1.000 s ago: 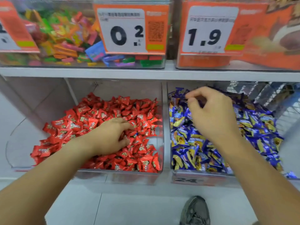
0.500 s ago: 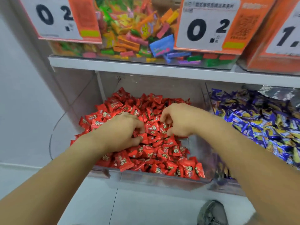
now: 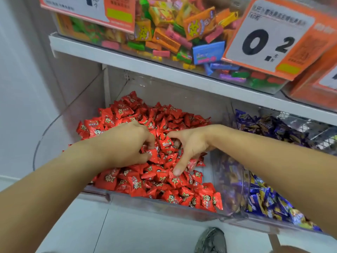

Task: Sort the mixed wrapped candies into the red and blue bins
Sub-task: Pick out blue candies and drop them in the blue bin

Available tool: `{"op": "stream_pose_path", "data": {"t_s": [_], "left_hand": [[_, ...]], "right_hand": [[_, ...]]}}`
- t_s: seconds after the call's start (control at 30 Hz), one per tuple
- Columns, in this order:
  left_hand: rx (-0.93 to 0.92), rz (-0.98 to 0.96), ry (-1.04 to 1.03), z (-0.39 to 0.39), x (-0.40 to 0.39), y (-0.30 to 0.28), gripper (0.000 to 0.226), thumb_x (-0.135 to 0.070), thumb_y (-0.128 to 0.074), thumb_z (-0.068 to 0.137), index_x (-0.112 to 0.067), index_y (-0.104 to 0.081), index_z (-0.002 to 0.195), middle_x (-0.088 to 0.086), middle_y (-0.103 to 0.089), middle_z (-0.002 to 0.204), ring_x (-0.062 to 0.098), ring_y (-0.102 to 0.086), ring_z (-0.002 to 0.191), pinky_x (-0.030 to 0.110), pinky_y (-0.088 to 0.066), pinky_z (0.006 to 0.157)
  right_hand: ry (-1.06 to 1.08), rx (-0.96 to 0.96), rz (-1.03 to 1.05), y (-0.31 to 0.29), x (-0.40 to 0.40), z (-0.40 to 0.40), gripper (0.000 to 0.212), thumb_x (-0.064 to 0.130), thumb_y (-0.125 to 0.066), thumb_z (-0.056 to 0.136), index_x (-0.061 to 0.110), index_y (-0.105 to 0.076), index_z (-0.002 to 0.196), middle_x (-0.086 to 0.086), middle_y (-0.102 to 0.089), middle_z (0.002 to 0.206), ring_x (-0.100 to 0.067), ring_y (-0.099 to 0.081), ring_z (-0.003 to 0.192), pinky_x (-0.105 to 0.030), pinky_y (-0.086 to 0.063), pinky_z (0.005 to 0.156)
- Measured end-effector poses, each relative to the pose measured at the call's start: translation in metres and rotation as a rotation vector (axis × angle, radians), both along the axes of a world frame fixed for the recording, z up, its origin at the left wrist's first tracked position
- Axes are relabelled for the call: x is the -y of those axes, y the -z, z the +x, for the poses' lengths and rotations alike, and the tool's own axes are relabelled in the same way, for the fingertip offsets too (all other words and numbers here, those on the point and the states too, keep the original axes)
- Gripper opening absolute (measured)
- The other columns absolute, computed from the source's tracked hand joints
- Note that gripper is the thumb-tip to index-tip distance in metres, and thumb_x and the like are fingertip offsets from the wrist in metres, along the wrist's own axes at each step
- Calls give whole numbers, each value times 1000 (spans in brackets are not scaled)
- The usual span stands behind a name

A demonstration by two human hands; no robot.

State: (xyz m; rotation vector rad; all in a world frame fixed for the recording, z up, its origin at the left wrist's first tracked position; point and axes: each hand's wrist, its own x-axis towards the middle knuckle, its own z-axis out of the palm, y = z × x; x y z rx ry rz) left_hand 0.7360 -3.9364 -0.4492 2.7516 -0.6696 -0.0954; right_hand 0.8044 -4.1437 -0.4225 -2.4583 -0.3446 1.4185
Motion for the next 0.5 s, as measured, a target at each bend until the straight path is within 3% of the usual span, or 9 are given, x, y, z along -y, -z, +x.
{"op": "stream_pose_path", "data": {"t_s": [0.13,0.23,0.33,0.4,0.5], "left_hand": [[-7,-31,-18,1,1,-1,16,-41,-70,83,-35,-65,98,-13,-61,101,10,-49,104,32,-43,96],[-16,-51,-37,0,-2,-3,18,-41,-72,82,-34,-65,98,-12,-63,101,9,-50,103,33,-45,94],[-35,-71,-52,-1,-6,-9,18,-40,-75,80,-34,-67,94,-15,-63,98,6,-52,99,33,-47,91],[-43,-83,-63,-3,-9,-14,18,-41,-77,78,-35,-68,93,-16,-64,95,3,-55,94,31,-48,88],[-56,-108,-88,-5,-12,-22,24,-42,-80,76,-36,-69,97,-17,-66,99,2,-59,90,28,-48,86]], "right_hand": [[38,94,35,4,-14,-10,128,16,-95,63,26,-11,159,-2,-27,162,-27,-41,141,-44,-47,106],[54,115,71,6,-19,-15,115,9,-91,68,22,-21,158,-1,-38,155,-24,-51,130,-38,-56,90],[33,138,54,5,-19,-21,118,15,-90,70,27,-14,159,0,-37,155,-21,-54,124,-36,-56,94],[103,134,96,7,-22,-27,118,19,-91,70,29,-14,159,1,-36,156,-18,-58,116,-32,-59,83],[60,313,40,18,-33,-33,116,32,-92,65,27,-22,156,-1,-47,147,-23,-61,114,-35,-59,84]]}}
